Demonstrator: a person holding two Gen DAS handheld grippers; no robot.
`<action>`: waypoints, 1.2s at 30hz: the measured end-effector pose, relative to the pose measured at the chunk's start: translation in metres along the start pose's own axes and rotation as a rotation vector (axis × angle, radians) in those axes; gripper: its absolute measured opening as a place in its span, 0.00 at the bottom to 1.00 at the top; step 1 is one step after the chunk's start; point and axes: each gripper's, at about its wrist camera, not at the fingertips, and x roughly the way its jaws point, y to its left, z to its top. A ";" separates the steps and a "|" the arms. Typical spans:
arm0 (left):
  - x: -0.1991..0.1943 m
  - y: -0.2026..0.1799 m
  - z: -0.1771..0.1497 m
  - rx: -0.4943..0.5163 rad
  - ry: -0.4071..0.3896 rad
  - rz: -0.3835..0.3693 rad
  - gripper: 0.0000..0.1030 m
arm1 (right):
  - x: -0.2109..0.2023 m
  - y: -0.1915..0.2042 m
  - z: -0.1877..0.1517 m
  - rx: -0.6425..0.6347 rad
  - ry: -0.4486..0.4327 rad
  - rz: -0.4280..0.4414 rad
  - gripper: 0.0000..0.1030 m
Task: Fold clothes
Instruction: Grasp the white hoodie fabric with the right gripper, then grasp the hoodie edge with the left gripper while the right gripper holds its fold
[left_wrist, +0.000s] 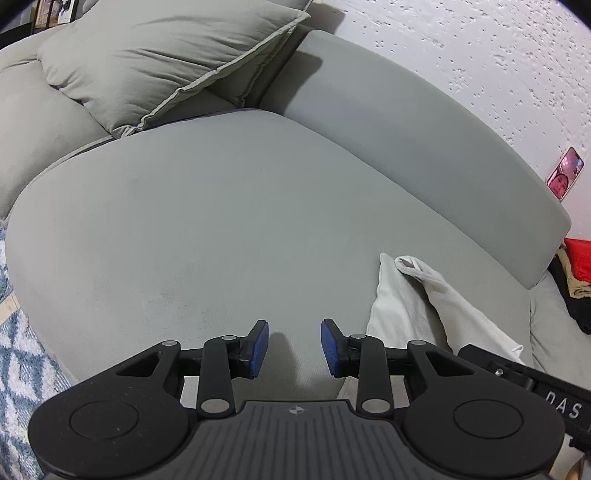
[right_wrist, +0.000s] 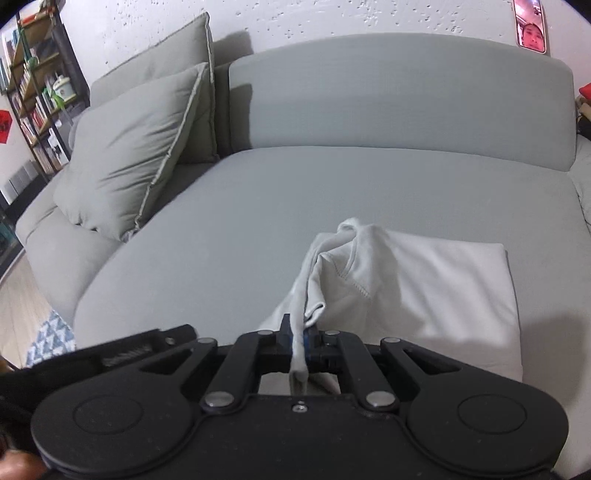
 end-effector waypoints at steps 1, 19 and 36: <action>0.000 0.001 0.000 -0.005 -0.004 -0.001 0.30 | 0.002 0.002 0.001 -0.005 0.005 0.001 0.04; -0.007 0.012 -0.001 -0.108 -0.045 0.026 0.27 | -0.039 -0.045 0.009 0.038 0.097 0.209 0.55; 0.015 -0.103 -0.031 0.567 0.218 0.220 0.12 | -0.045 -0.112 -0.048 -0.211 0.166 0.023 0.19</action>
